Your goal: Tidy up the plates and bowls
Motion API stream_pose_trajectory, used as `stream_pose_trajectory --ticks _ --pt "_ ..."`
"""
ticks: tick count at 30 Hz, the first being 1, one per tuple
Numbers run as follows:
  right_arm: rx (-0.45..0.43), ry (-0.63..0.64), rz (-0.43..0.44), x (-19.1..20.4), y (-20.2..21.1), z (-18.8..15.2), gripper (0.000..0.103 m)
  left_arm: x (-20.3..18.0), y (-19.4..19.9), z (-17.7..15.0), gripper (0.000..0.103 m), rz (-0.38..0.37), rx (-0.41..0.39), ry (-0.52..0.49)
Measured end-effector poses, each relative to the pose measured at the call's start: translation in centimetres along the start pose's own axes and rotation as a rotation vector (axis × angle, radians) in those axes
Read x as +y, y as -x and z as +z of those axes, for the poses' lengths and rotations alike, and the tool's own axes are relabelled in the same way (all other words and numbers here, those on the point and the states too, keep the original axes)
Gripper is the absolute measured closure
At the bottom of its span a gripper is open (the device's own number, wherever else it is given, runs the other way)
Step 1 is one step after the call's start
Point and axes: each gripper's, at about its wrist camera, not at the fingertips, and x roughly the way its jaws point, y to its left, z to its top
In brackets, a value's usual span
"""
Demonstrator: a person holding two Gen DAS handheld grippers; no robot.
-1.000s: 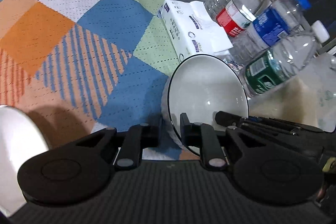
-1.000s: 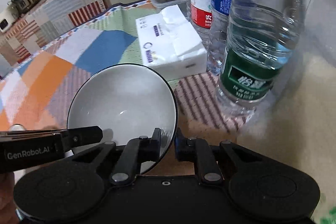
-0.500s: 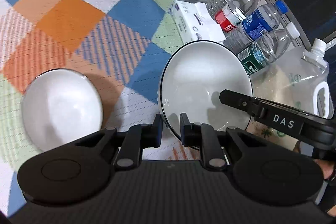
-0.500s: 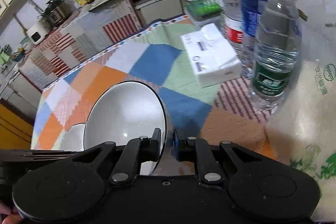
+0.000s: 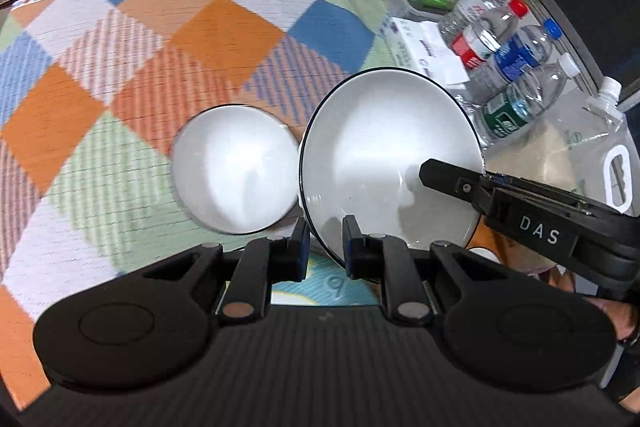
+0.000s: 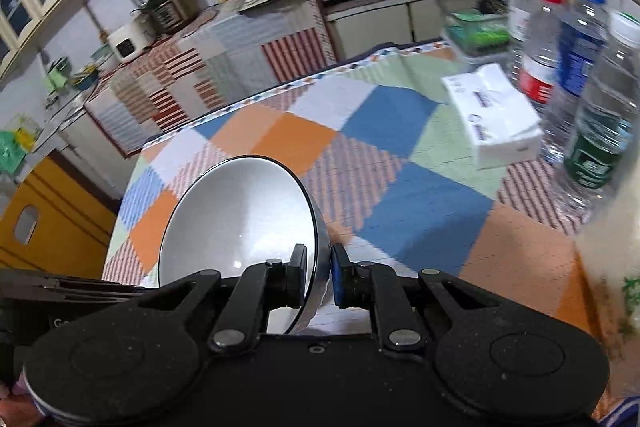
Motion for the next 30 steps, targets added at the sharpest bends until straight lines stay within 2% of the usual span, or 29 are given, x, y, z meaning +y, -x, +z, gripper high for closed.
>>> stream_pose_trajectory --ticks 4,7,10,17,20,24,30 --pt "0.008 0.053 0.024 1.9 -1.0 0.0 0.087 2.1 0.8 -0.3 0.088 0.008 -0.022 0.032" --pt "0.018 0.186 0.004 3.8 -2.1 0.2 0.088 3.8 1.0 -0.6 0.088 -0.011 -0.057 0.047" --pt "0.051 0.24 0.002 5.0 -3.4 0.8 0.088 5.2 0.8 -0.6 0.088 -0.017 -0.076 0.072" --pt "0.031 0.408 -0.048 7.9 -6.1 0.1 0.089 7.3 -1.0 -0.7 0.088 0.034 -0.083 0.087" --pt "0.009 0.444 -0.071 8.2 -7.5 -1.4 0.089 8.1 -2.0 -0.9 0.088 0.053 -0.078 0.097" --pt "0.019 0.407 -0.054 7.4 -8.7 -1.7 0.089 8.7 -2.9 -1.1 0.088 0.052 -0.07 0.092" --pt "0.013 0.525 -0.095 8.2 -9.3 -2.1 0.089 8.3 -4.2 -1.0 0.088 0.087 -0.052 0.069"
